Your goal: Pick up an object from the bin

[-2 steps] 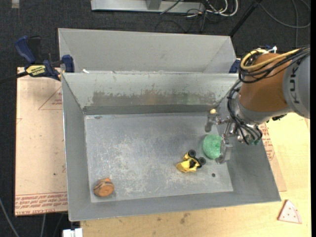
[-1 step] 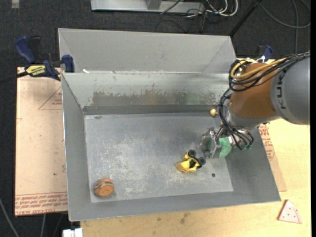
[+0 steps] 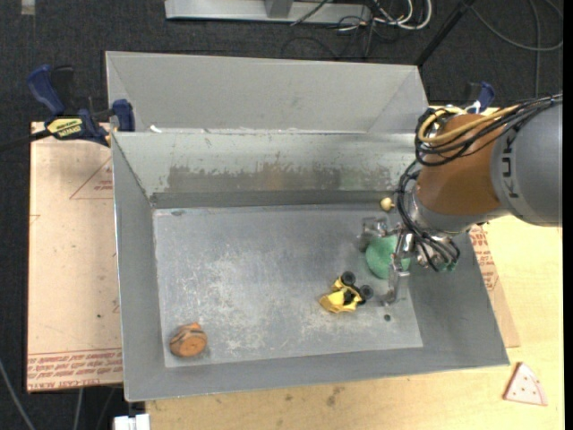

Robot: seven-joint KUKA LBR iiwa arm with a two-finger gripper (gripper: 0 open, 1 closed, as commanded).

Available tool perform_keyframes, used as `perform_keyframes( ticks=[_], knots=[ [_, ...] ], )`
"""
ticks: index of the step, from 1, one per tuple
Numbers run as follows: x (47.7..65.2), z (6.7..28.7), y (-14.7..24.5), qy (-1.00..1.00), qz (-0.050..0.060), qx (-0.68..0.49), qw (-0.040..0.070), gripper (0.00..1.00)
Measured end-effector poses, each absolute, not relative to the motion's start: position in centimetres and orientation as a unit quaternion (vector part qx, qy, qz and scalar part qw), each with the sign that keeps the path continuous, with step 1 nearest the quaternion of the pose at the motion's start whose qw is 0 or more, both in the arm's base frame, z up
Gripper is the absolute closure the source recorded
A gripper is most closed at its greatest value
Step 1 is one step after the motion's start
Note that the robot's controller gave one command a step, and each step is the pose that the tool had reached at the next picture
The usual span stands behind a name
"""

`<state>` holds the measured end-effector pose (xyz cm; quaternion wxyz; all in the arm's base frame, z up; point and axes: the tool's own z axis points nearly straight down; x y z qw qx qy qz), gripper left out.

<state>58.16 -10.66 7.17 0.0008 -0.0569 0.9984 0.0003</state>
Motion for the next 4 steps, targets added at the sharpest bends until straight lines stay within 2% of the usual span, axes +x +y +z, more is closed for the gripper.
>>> perform_keyframes(
  ticks=[1,2,3,4],
  knots=[
    [58.2,7.2,-10.7,0.998,0.0,-0.057,0.001,0.0],
    [57.7,7.0,-12.0,0.982,0.0,-0.19,0.001,1.0],
    [57.7,7.0,-12.0,0.982,0.0,-0.19,0.001,1.0],
    [57.2,8.2,-11.7,0.963,0.001,-0.271,0.0,1.0]
  ],
)
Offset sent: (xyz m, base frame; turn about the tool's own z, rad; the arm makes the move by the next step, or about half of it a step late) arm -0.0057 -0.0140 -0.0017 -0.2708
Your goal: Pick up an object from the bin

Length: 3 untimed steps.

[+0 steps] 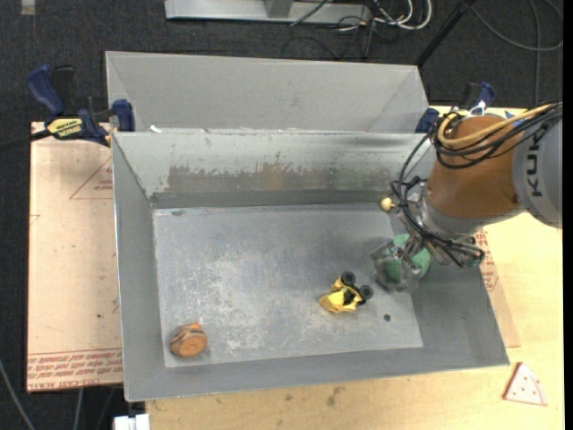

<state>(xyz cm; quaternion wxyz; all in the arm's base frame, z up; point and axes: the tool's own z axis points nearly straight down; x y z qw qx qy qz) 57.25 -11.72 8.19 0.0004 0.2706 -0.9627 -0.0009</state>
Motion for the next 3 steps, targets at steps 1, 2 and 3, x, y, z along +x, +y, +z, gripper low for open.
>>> perform_keyframes(
  ticks=[1,2,3],
  knots=[
    [60.4,12.3,-13.0,-0.987,-0.001,0.159,-0.002,0.0],
    [61.6,13.6,-13.5,-0.995,0.0,0.095,-0.003,0.0],
    [61.8,8.7,-14.8,-0.982,-0.005,0.19,-0.002,1.0]
  ],
)
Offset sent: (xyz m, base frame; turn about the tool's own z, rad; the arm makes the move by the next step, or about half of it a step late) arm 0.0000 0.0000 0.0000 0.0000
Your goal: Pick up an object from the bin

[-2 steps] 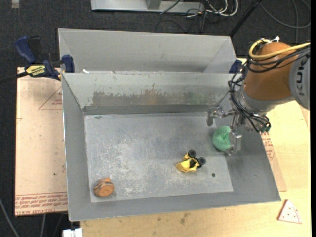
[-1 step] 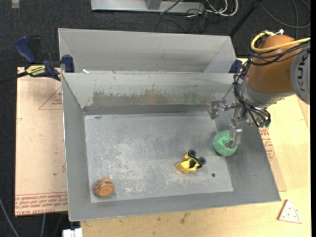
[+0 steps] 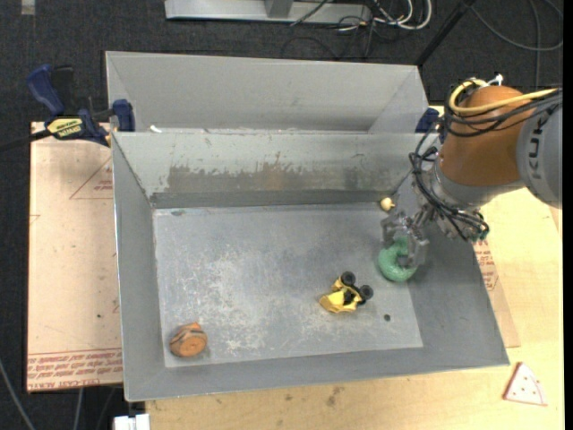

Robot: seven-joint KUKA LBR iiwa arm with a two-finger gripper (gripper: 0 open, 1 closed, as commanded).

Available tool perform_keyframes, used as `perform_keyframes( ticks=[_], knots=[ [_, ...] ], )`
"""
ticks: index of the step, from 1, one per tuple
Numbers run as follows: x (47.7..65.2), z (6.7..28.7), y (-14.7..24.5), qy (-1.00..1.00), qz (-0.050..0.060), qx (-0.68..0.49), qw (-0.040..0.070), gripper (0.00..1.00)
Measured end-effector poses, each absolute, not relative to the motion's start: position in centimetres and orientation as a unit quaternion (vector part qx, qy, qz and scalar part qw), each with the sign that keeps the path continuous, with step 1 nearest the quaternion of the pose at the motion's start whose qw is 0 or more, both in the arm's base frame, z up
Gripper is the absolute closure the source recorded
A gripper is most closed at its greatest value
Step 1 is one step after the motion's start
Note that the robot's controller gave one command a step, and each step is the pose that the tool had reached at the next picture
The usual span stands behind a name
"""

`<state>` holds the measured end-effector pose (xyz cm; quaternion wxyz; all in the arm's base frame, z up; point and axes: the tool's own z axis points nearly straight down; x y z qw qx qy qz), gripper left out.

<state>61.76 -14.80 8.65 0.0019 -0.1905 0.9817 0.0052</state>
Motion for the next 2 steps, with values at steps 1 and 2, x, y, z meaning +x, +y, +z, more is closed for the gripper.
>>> perform_keyframes(
  ticks=[1,2],
  knots=[
    [61.8,8.7,-14.8,0.982,0.005,-0.19,0.002,1.0],
    [62.0,20.3,-13.2,0.984,0.0,-0.179,0.002,1.0]
  ],
)
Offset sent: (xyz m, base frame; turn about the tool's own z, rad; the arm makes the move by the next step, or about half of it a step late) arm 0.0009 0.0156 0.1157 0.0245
